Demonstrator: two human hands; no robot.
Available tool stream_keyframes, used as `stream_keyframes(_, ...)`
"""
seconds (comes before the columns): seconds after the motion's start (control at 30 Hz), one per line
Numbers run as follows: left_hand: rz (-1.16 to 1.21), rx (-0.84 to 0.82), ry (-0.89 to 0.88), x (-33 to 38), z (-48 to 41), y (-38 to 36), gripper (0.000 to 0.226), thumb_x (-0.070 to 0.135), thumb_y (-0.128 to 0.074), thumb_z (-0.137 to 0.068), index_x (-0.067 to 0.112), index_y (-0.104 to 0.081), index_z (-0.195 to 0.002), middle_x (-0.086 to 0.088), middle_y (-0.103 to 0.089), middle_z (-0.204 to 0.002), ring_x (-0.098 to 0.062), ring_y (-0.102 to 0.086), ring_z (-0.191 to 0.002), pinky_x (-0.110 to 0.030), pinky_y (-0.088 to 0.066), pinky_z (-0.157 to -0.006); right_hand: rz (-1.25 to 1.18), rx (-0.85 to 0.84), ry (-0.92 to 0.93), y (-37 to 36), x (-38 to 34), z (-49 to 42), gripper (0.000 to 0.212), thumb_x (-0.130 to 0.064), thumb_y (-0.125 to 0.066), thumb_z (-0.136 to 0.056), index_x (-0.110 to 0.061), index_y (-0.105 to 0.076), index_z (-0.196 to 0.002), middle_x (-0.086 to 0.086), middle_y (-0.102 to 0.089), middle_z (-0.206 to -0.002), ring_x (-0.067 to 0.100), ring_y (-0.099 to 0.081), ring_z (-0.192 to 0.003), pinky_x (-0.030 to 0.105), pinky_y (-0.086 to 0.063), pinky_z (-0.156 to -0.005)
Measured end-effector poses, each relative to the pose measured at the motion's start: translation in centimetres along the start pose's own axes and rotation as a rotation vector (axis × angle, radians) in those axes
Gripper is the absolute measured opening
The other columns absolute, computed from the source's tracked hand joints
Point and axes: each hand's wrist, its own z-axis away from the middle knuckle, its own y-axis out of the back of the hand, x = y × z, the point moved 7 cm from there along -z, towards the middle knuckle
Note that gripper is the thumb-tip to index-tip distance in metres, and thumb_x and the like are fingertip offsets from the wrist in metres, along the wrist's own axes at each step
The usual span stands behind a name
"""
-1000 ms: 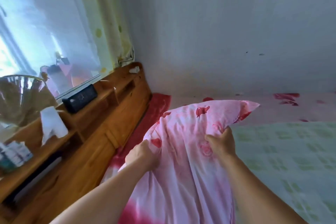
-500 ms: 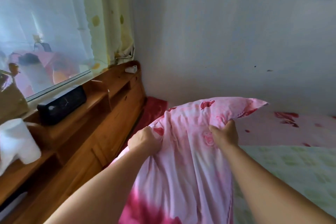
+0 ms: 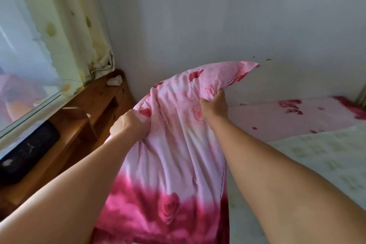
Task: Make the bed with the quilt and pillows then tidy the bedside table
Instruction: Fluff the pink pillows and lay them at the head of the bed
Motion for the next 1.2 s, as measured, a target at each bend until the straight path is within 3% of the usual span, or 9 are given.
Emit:
stream_keyframes(0.13, 0.026, 0.056, 0.034, 1.9, -0.3, -0.2, 0.057, 0.066, -0.033, -0.085, 0.025, -0.063, -0.111, -0.005, -0.067, -0.102, -0.032, -0.062, -0.095, -0.034, -0.045, -0.076, 0.013, -0.008, 0.040, 0.4, -0.6, -3.5, 0.066, -0.018, -0.053, -0.089, -0.011, -0.026, -0.148, 0.012, -0.044, -0.146, 0.033, -0.047, -0.128, 0.035, -0.038, -0.103)
stream_keyframes(0.33, -0.001, 0.146, 0.186, 3.5, -1.4, -0.2, 0.055, 0.068, -0.033, -0.084, 0.026, -0.066, -0.098, -0.003, -0.064, -0.087, -0.029, -0.058, -0.080, -0.034, -0.044, -0.072, -0.003, -0.169, 0.121, -1.7, -1.5, -8.7, 0.067, -0.021, -0.053, -0.091, -0.011, -0.023, -0.150, 0.012, -0.040, -0.149, 0.032, -0.044, -0.131, 0.034, -0.036, -0.104)
stream_keyframes(0.47, -0.017, 0.200, 0.222, 5.7, -3.5, 0.1, 0.058, 0.072, -0.034, -0.082, 0.026, -0.068, -0.092, -0.005, -0.067, -0.091, -0.032, -0.061, -0.084, -0.033, -0.043, -0.070, -0.021, -0.225, 0.137, -2.4, -1.1, -12.4, 0.068, -0.022, -0.053, -0.092, -0.008, -0.022, -0.151, 0.013, -0.038, -0.150, 0.032, -0.041, -0.133, 0.033, -0.035, -0.105)
stream_keyframes(0.6, -0.035, 0.214, 0.223, 6.7, -4.3, -0.1, 0.053, 0.069, -0.035, -0.085, 0.027, -0.067, -0.095, -0.003, -0.066, -0.089, -0.027, -0.054, -0.076, -0.032, -0.042, -0.069, -0.016, -0.233, 0.106, -2.6, 0.0, -14.8, 0.068, -0.023, -0.055, -0.092, -0.006, -0.023, -0.150, 0.014, -0.037, -0.150, 0.032, -0.041, -0.134, 0.034, -0.034, -0.106)
stream_keyframes(0.83, -0.029, 0.182, 0.331, 1.1, -5.3, -0.8, 0.053, 0.070, -0.033, -0.085, 0.028, -0.066, -0.092, -0.001, -0.066, -0.091, -0.026, -0.055, -0.076, -0.032, -0.041, -0.069, -0.039, -0.291, 0.124, -9.0, -0.6, -13.1, 0.062, -0.021, -0.059, -0.088, -0.005, -0.034, -0.143, 0.017, -0.047, -0.141, 0.035, -0.048, -0.126, 0.036, -0.040, -0.101)
stream_keyframes(0.93, 0.002, 0.162, 0.329, -1.4, -7.2, -1.2, 0.048, 0.065, -0.040, -0.084, 0.026, -0.067, -0.090, 0.000, -0.063, -0.083, -0.025, -0.053, -0.073, -0.031, -0.043, -0.070, -0.020, -0.285, 0.101, -11.7, -0.7, -12.4, 0.060, -0.021, -0.059, -0.087, -0.004, -0.037, -0.140, 0.018, -0.049, -0.139, 0.036, -0.049, -0.124, 0.038, -0.042, -0.100)
stream_keyframes(1.2, 0.050, 0.035, 0.311, -8.8, -15.5, -4.6, 0.040, 0.060, -0.041, -0.088, 0.033, -0.065, -0.104, 0.000, -0.067, -0.101, -0.027, -0.063, -0.097, -0.030, -0.044, -0.073, 0.089, -0.252, 0.081, -22.7, -2.9, -13.3, 0.048, -0.019, -0.057, -0.087, -0.007, -0.044, -0.131, 0.018, -0.055, -0.131, 0.038, -0.054, -0.117, 0.039, -0.045, -0.097)
